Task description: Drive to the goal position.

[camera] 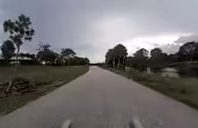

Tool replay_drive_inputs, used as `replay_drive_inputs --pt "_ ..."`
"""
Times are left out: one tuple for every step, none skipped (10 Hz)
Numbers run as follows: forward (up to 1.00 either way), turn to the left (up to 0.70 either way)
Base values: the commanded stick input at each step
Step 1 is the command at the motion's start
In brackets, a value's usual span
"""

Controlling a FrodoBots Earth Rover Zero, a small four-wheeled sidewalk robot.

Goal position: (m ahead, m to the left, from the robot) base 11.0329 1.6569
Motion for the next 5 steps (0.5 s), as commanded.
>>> replay_drive_inputs --pt "1.00 0.06" --pt "1.00 0.00" --pt "1.00 0.00" --pt "1.00 0.00" --pt "1.00 0.00"
